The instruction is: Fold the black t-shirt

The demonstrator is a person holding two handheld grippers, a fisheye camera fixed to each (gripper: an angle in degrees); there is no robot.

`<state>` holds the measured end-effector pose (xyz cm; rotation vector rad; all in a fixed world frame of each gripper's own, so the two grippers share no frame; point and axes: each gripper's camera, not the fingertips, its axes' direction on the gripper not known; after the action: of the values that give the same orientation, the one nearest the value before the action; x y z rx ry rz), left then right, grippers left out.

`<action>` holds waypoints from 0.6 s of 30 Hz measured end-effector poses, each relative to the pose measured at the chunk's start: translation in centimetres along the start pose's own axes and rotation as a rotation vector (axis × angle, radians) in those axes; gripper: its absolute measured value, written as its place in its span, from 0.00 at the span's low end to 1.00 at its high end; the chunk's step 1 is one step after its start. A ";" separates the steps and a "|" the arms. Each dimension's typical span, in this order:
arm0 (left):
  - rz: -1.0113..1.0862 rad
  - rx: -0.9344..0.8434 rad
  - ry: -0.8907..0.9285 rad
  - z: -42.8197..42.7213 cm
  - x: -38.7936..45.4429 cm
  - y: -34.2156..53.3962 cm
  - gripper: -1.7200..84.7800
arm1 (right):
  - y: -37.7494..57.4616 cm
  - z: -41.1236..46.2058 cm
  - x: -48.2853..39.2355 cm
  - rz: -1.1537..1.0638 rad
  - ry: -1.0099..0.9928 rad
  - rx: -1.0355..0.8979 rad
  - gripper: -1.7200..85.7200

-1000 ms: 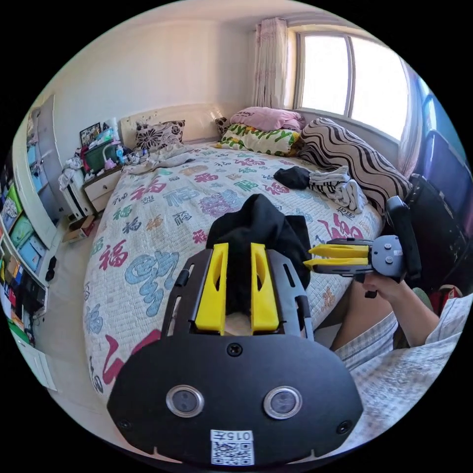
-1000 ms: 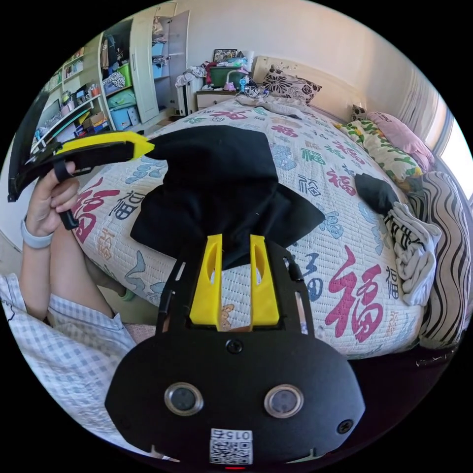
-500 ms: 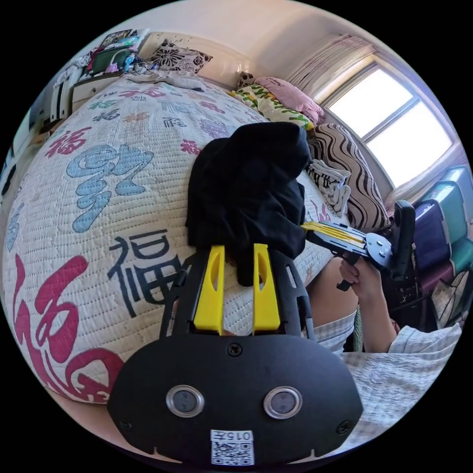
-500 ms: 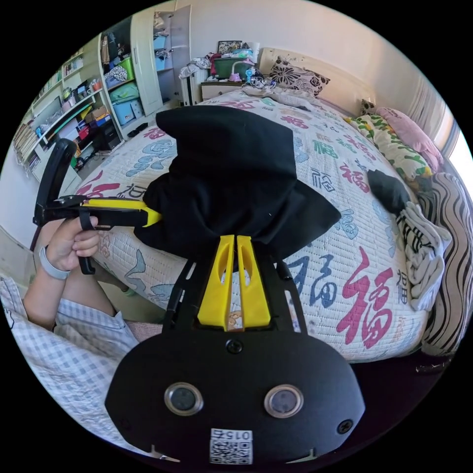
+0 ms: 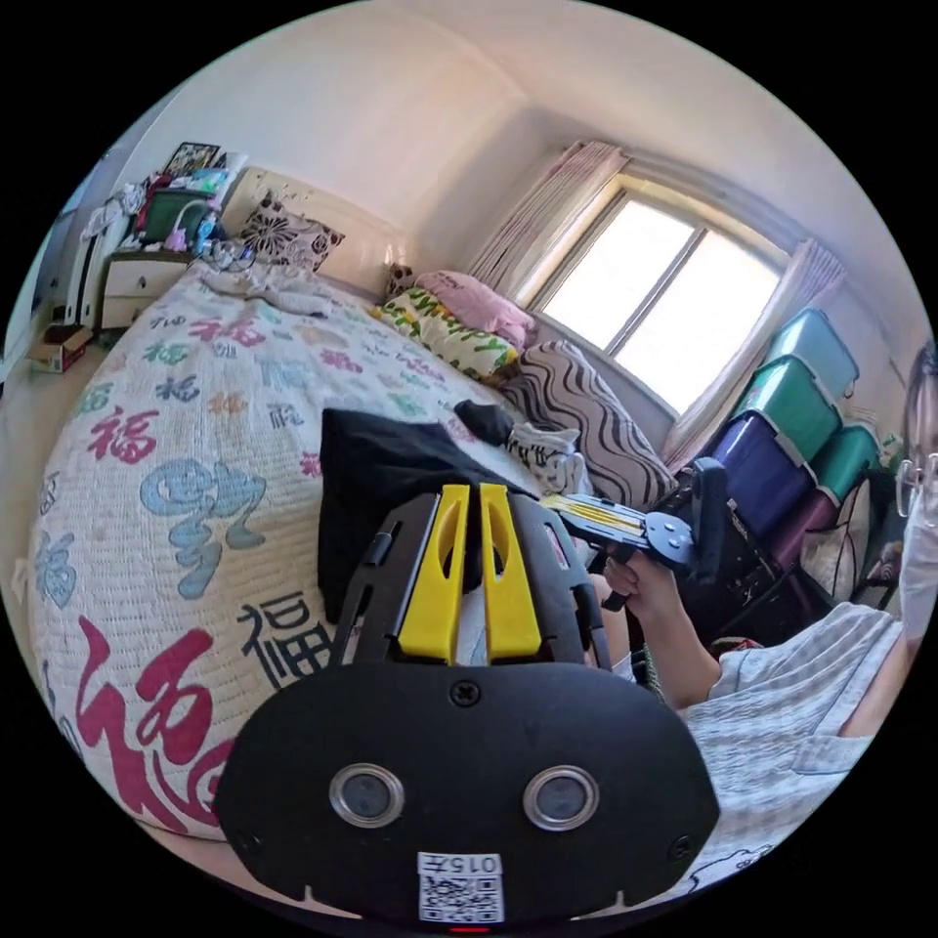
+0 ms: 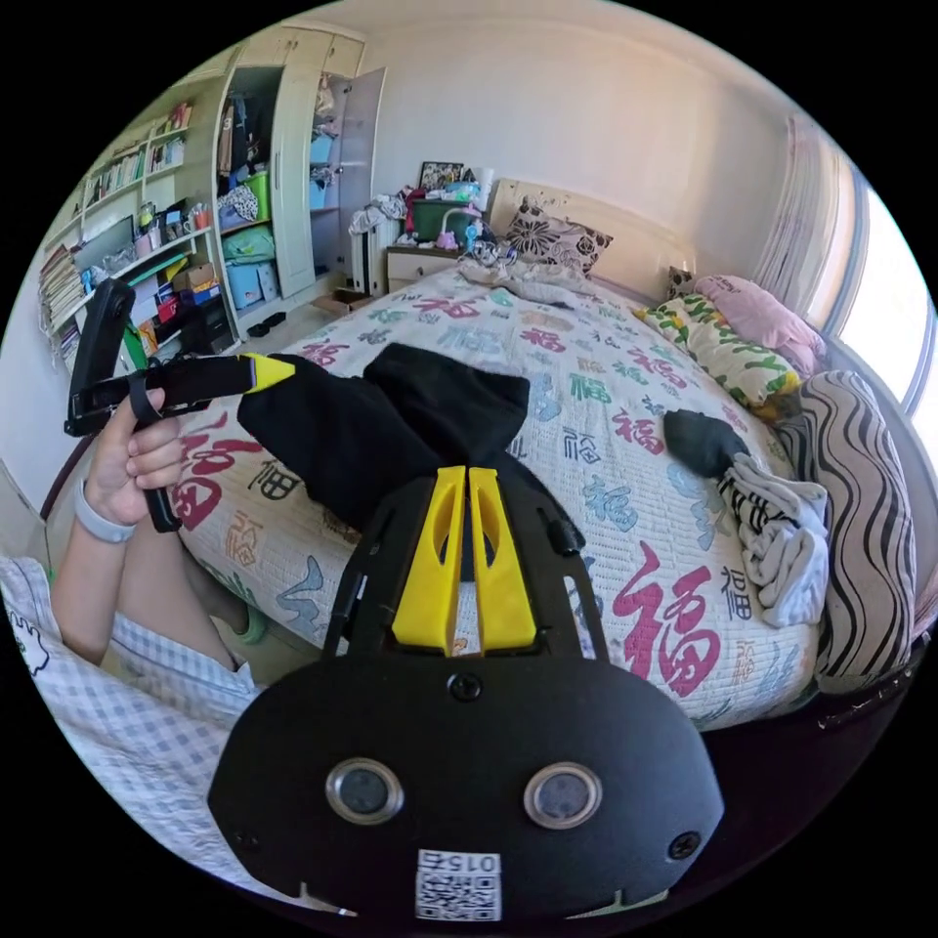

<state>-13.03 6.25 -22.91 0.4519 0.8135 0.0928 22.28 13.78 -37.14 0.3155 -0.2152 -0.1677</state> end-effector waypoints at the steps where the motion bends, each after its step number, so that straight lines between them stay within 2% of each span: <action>1: 0.021 0.010 0.001 -0.4 0.5 -0.6 0.03 | -0.4 -0.7 0.2 0.003 -0.001 0.019 0.01; 9: 0.321 0.303 0.072 -9.3 8.6 -9.6 0.03 | -8.3 -14.8 1.9 -0.078 0.076 0.393 0.01; 12: 0.382 0.392 0.044 -12.5 9.9 -11.8 0.03 | -11.7 -17.8 1.4 -0.165 0.066 0.444 0.01; 16: 0.357 0.400 -0.075 -12.9 8.5 -13.7 0.03 | -17.4 -15.4 1.4 -0.199 0.059 0.361 0.01; 18: 0.259 0.376 -0.198 -10.9 4.9 -14.3 0.03 | -21.0 -9.9 1.5 -0.200 0.014 0.237 0.01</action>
<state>-18.76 -1.57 -38.82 0.9068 0.5732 0.1335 23.32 -3.32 -52.85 0.5740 -0.1893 -0.3391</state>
